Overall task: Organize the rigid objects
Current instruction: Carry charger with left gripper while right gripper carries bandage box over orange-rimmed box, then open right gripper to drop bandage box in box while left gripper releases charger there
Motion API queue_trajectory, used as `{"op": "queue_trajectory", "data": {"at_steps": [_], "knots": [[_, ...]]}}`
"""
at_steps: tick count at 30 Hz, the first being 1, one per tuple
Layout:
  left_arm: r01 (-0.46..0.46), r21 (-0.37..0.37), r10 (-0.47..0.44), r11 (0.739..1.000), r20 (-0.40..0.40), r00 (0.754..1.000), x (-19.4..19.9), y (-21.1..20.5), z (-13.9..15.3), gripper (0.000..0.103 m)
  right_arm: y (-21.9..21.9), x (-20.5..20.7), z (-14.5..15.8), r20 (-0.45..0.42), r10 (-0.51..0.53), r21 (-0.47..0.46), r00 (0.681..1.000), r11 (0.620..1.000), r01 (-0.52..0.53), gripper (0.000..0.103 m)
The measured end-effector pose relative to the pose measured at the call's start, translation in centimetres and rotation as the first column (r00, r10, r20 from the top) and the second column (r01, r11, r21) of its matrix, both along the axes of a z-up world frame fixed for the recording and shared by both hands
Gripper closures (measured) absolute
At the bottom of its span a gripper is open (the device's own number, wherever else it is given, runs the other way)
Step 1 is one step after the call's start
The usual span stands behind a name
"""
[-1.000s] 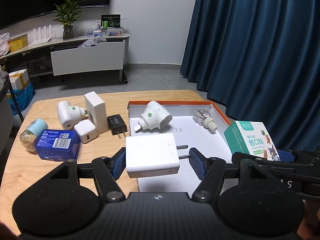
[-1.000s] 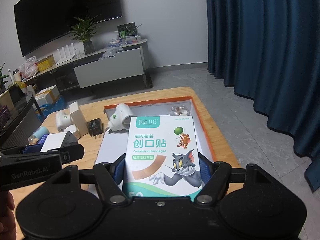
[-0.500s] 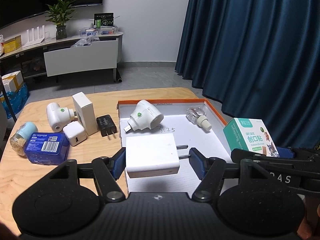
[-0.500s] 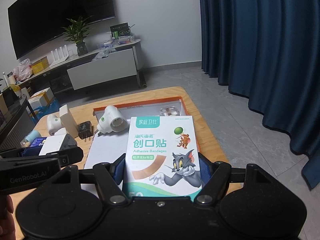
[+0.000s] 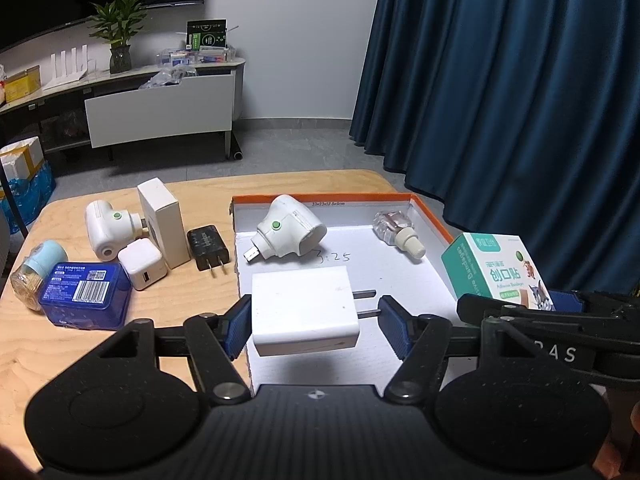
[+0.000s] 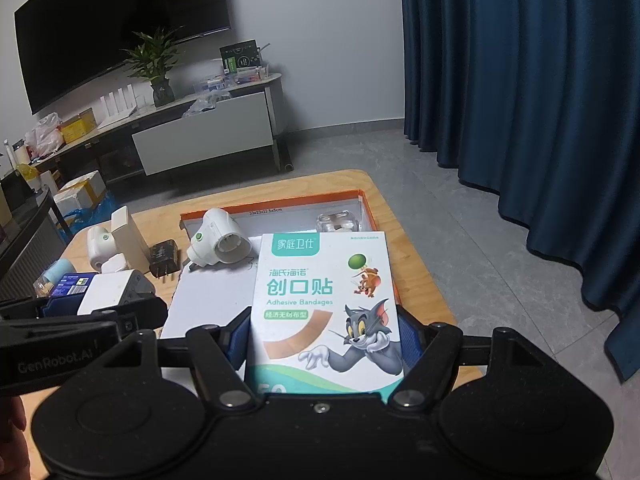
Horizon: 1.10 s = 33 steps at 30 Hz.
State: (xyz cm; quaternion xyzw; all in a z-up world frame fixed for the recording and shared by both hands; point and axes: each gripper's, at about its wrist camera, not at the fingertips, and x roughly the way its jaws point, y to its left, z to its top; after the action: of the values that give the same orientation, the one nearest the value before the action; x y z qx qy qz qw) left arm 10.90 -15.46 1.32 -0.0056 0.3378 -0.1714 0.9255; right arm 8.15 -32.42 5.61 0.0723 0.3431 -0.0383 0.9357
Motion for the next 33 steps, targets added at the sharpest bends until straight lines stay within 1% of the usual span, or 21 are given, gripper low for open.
{"op": "queue_trajectory", "data": {"at_steps": [20, 33], "knots": [[0.005, 0.003, -0.005, 1.0, -0.009, 1.0, 0.9, -0.3, -0.4, 0.036, -0.1, 1.3, -0.2, -0.014, 0.011, -0.013, 1.0, 1.0, -0.011, 0.019], [0.006, 0.004, -0.006, 1.0, -0.021, 1.0, 1.6, -0.6, -0.9, 0.036, -0.2, 2.6, -0.9, -0.03, 0.015, -0.024, 0.999, 1.0, -0.016, 0.019]]}}
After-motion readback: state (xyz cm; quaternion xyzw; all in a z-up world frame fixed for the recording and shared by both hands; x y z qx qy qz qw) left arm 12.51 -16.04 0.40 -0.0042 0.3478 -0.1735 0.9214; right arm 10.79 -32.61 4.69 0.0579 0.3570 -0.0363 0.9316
